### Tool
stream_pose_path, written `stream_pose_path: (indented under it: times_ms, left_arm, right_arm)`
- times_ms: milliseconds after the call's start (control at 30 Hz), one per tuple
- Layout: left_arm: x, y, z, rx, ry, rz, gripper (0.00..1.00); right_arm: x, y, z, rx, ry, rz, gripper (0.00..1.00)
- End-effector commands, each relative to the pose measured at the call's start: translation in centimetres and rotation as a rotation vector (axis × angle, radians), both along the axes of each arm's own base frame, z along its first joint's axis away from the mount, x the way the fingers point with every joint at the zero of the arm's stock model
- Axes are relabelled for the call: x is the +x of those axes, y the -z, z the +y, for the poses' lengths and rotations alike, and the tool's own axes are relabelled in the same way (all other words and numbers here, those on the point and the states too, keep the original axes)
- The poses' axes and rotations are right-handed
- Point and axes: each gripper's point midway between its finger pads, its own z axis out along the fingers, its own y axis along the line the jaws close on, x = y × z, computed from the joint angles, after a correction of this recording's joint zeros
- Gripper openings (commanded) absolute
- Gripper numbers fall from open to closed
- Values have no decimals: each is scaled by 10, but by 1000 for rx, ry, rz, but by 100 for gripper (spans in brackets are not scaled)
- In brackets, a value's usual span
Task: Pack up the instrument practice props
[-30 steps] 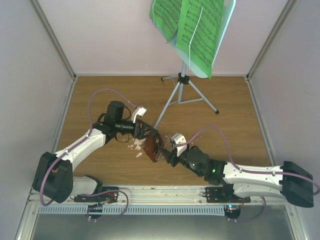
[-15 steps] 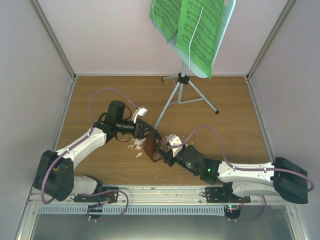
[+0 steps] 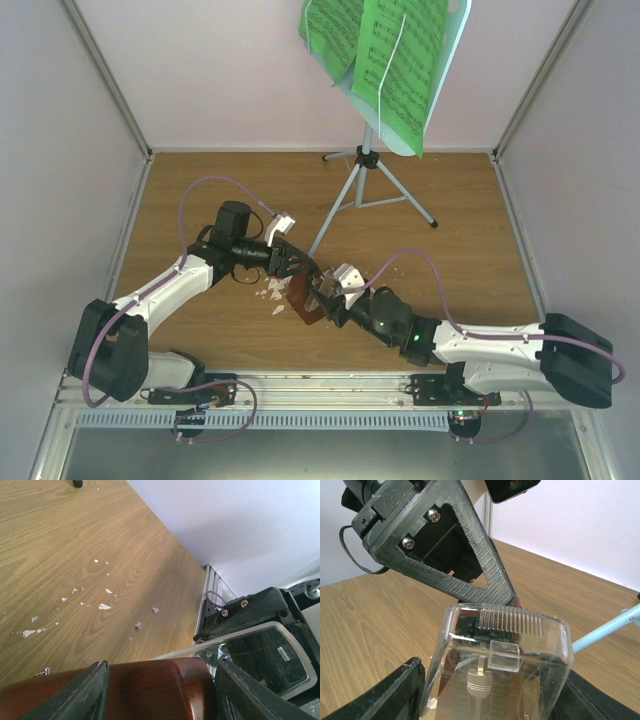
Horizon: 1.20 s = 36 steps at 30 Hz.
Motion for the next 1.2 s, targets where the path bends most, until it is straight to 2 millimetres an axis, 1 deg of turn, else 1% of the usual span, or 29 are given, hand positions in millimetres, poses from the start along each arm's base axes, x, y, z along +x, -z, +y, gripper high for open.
stream_pose_path:
  times_ms: [0,267,467,867,1033,1167]
  left_arm:
    - [3,-4,-3,-2,10,-31,59]
    - [4,-4,-3,-1,10,-29,58]
    - [5,-5,-3,0,10,-38,58]
    - [6,-6,-3,6,6,-47,58]
    - [6,-9,-3,4,11,-59,57]
    - [8,-13,-1,15,-3,-80,60]
  right_arm:
    - [5,-13,5,40,-14,-53,52]
    - [8,1,9,-7,-32,-69,52]
    - [10,19,8,-65,-32,-63,52]
    - [13,29,11,-88,-54,-52,52]
    - [14,28,11,-77,-45,-58,52]
    - [14,28,7,-74,-33,-62,52]
